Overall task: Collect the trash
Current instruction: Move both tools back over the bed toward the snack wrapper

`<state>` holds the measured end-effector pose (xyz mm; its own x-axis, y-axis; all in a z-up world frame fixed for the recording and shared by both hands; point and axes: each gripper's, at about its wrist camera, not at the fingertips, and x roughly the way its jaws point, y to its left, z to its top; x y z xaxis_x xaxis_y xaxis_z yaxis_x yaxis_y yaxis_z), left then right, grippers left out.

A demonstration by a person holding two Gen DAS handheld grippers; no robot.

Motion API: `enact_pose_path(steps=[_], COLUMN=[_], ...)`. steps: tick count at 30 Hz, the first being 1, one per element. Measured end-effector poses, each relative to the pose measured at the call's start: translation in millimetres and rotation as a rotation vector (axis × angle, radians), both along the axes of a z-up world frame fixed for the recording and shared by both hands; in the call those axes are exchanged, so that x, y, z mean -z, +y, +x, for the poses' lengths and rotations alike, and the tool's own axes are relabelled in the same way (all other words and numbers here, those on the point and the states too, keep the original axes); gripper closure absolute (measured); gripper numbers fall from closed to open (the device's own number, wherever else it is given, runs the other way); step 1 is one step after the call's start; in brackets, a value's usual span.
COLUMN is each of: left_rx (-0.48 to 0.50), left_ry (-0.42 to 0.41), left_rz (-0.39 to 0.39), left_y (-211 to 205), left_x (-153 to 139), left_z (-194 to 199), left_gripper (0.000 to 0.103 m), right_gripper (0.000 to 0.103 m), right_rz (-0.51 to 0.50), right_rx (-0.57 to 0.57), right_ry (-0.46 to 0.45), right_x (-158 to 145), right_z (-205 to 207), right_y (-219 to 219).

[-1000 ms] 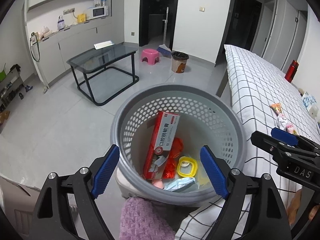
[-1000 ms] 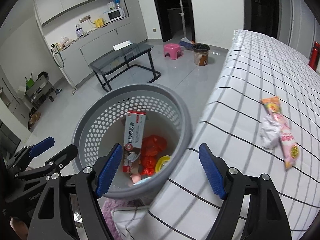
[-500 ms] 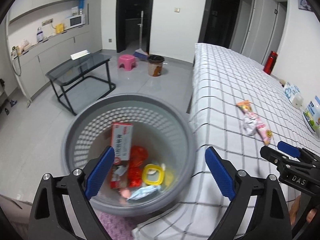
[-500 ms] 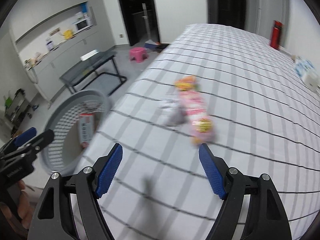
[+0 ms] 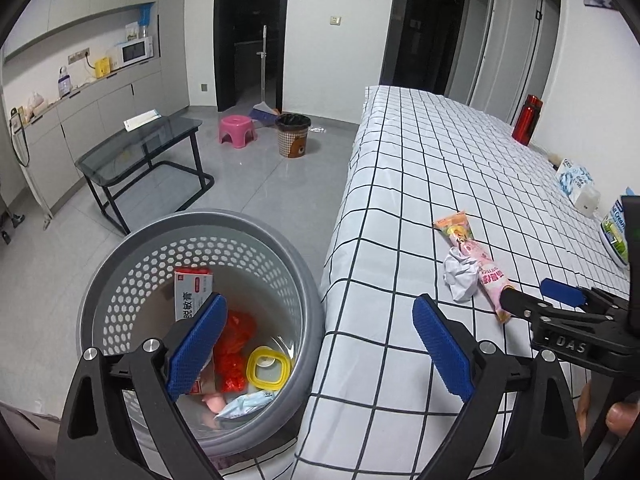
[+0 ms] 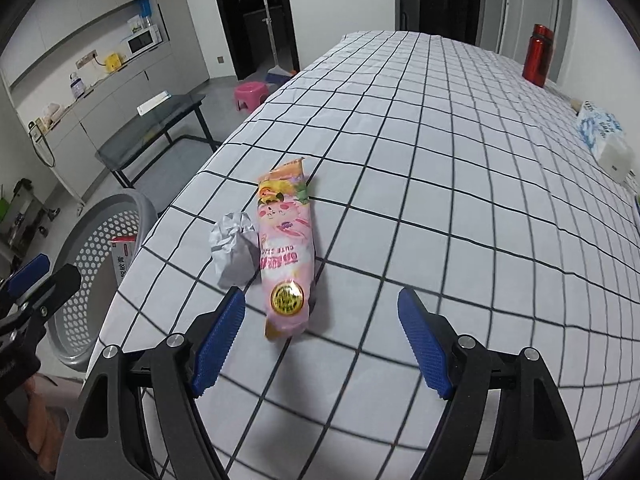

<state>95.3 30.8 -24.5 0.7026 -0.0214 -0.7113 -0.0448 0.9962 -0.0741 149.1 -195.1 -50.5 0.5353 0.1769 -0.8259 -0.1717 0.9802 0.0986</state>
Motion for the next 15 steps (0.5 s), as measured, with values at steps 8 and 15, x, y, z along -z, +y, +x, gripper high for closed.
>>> enact_pose_path(steps=[8, 15], left_rx=[0.002, 0.005], left_ry=[0.019, 0.029], left_rz=[0.012, 0.017], left_y=[-4, -8], left_x=[4, 6], left_z=[3, 7], left_gripper=[0.011, 0.011], right_gripper=[0.028, 0.045], right_rz=[-0.063, -0.076], right_rx=[-0.016, -0.031], right_ry=[-0.003, -0.009], right_x=[8, 12], right_z=[18, 20], right_y=[11, 15])
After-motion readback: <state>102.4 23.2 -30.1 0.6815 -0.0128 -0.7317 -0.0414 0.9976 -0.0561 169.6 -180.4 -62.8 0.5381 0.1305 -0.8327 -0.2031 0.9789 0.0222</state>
